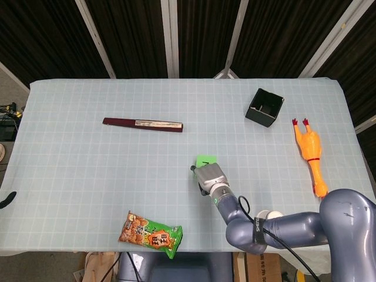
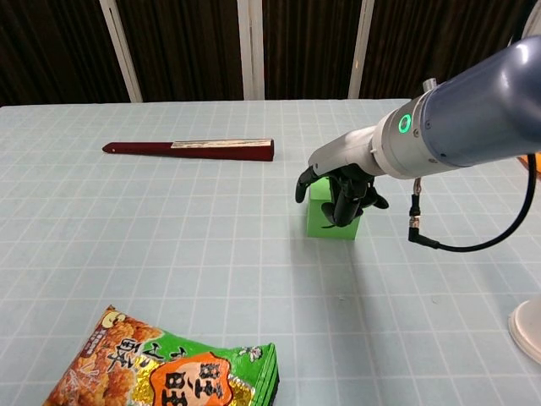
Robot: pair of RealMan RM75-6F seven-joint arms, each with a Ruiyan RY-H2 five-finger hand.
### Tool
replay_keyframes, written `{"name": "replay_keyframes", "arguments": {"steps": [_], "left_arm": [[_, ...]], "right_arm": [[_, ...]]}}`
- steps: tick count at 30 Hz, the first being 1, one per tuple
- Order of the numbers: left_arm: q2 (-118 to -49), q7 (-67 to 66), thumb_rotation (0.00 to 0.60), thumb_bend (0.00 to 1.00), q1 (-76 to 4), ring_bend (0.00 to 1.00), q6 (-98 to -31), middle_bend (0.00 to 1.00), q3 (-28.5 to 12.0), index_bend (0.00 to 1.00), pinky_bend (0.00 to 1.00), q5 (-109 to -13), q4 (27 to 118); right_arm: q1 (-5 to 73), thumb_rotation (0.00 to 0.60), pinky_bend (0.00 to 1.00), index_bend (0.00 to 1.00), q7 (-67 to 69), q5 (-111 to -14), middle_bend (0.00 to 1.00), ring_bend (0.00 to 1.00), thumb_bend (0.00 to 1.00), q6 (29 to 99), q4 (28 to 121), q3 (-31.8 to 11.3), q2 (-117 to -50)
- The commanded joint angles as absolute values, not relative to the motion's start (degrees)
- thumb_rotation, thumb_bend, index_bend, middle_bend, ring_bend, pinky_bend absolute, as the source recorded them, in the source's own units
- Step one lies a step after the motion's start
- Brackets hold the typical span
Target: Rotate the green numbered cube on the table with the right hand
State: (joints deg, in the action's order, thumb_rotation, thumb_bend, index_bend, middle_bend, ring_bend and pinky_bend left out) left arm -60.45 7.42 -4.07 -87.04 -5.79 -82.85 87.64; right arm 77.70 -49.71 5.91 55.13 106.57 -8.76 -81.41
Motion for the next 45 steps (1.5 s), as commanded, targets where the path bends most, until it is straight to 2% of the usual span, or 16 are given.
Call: {"name": "replay_keyframes", "arguments": {"steps": [1, 45], "left_arm": [[-60.4, 7.6, 0.6, 0.27, -4.0, 0.0, -87.1, 0.0, -5.8, 0.0, 0.01, -82.9, 87.7], [-60.9, 5.6, 0.6, 0.27, -3.7, 0.0, -88.1, 0.0, -5.5, 0.0, 0.01, -83.4, 88.3]], "right_arm": [[77.7, 0.6, 0.73, 0.16, -49.7, 6.0, 0.86, 0.85, 0.75, 55.1, 107.0, -8.3, -81.1], [75.4, 0.6, 0.73, 0.2, -47.2, 4.0, 0.86, 0.85, 0.75, 53.7, 115.2, 0.0, -71.2]]}}
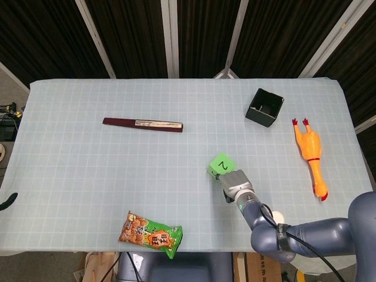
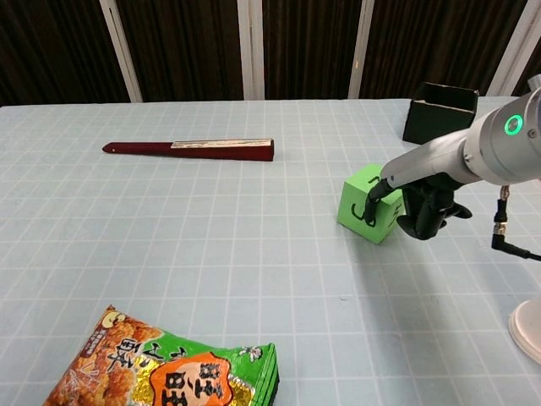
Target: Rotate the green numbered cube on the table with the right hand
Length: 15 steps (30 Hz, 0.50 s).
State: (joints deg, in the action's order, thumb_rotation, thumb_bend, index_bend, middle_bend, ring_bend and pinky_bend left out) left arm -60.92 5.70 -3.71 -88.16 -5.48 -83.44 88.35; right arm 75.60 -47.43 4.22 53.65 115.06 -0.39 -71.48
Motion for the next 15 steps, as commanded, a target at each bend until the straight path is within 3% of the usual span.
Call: {"name": "replay_keyframes", "arguments": {"steps": [1, 15], "left_arm": [[-61.0, 5.6, 0.6, 0.27, -3.7, 0.0, -88.1, 0.0, -5.5, 0.0, 0.01, -83.4, 88.4], [-61.2, 4.6, 0.6, 0.27, -3.7, 0.0, -88.3, 0.0, -5.4, 0.0, 0.01, -83.5, 88.6]], "right_arm": [[75.2, 0.6, 0.73, 0.2, -47.0, 3.8, 0.86, 0.85, 0.75, 53.6, 115.3, 0.2, -70.9], [74.2, 0.6, 0.73, 0.2, -45.8, 3.8, 0.86, 0.85, 0.75, 51.0, 115.3, 4.1, -67.6]]}}
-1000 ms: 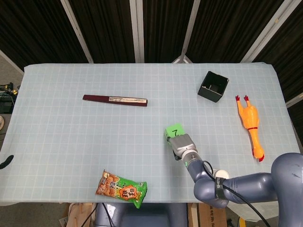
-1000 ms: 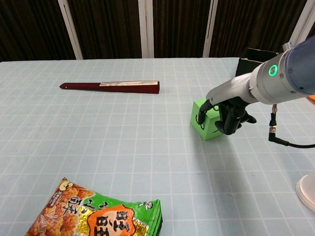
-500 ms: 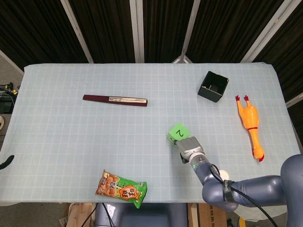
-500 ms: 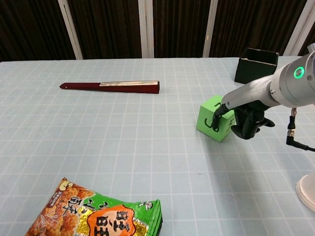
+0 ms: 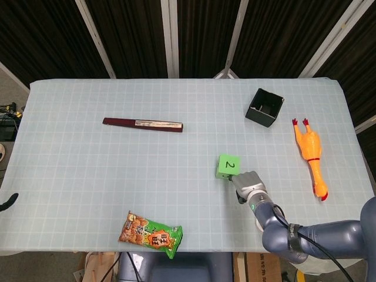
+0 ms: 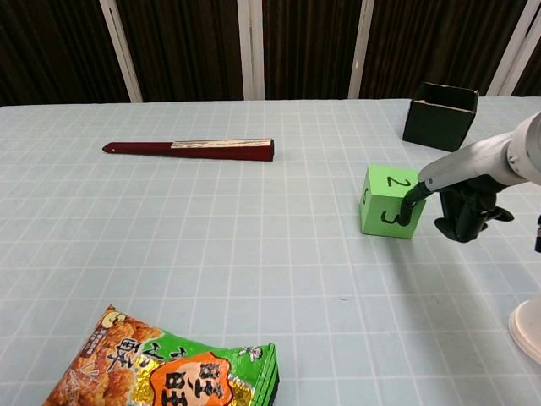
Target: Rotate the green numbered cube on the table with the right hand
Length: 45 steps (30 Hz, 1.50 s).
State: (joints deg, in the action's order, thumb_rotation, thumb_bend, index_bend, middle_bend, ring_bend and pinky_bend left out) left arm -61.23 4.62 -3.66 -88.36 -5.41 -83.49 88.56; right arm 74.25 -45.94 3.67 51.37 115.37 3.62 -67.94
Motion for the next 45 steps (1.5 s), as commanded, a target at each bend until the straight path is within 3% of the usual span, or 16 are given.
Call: {"name": "replay_keyframes", "arguments": {"steps": [1, 28, 45], "left_arm": [[-61.3, 4.5, 0.6, 0.27, -3.7, 0.0, -88.3, 0.0, -5.4, 0.0, 0.01, -83.5, 88.6], [-61.4, 4.3, 0.6, 0.27, -3.7, 0.0, -88.3, 0.0, -5.5, 0.0, 0.01, -83.3, 88.7], [-61.5, 3.6, 0.6, 0.27, -3.5, 0.0, -88.5, 0.0, -5.4, 0.0, 0.01, -83.4, 89.1]], "right_arm": [[74.1, 0.6, 0.73, 0.2, -45.7, 3.9, 0.86, 0.85, 0.75, 50.8, 115.4, 4.4, -67.2], [72.5, 0.6, 0.73, 0.2, -35.6, 2.0, 0.86, 0.85, 0.75, 42.1, 107.0, 3.7, -65.4], [75.4, 0.6, 0.73, 0.2, -34.7, 5.3, 0.86, 0.85, 0.75, 39.0, 103.9, 6.6, -64.5]]}}
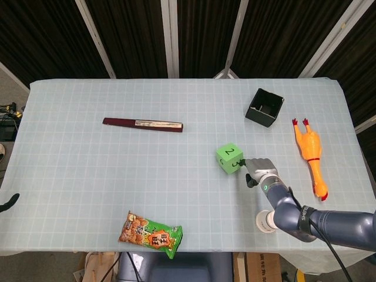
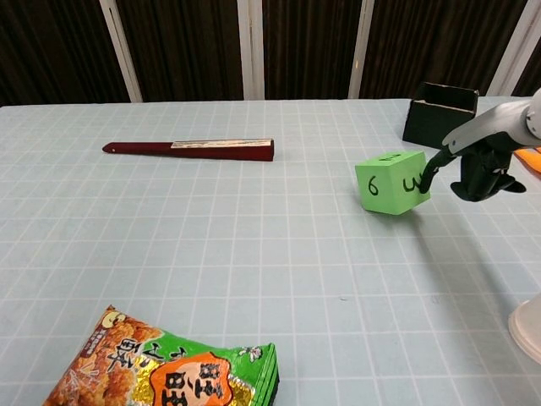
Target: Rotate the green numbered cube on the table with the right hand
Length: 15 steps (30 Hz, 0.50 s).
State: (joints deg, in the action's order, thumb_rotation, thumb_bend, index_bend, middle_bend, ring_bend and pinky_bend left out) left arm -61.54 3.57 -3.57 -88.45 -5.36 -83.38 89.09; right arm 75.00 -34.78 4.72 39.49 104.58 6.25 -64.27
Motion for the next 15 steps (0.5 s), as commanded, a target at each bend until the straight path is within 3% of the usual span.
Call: {"name": "replay_keyframes", "arguments": {"steps": [1, 15], "left_arm": [[-61.5, 3.6, 0.6, 0.27, -3.5, 0.0, -88.5, 0.0, -5.4, 0.0, 0.01, -83.3, 89.1], [-61.8, 2.8, 0.6, 0.27, -3.7, 0.0, -88.3, 0.0, -5.5, 0.0, 0.01, -83.1, 89.2]], "right_arm": [[75.6, 0.6, 0.73, 0.2, -34.6, 5.6, 0.86, 0.85, 0.75, 38.8, 103.5, 6.8, -64.6], [78.0, 0.6, 0.73, 0.21, -34.1, 9.1, 0.86, 0.85, 0.75, 35.1, 97.9, 10.1, -66.8]]}}
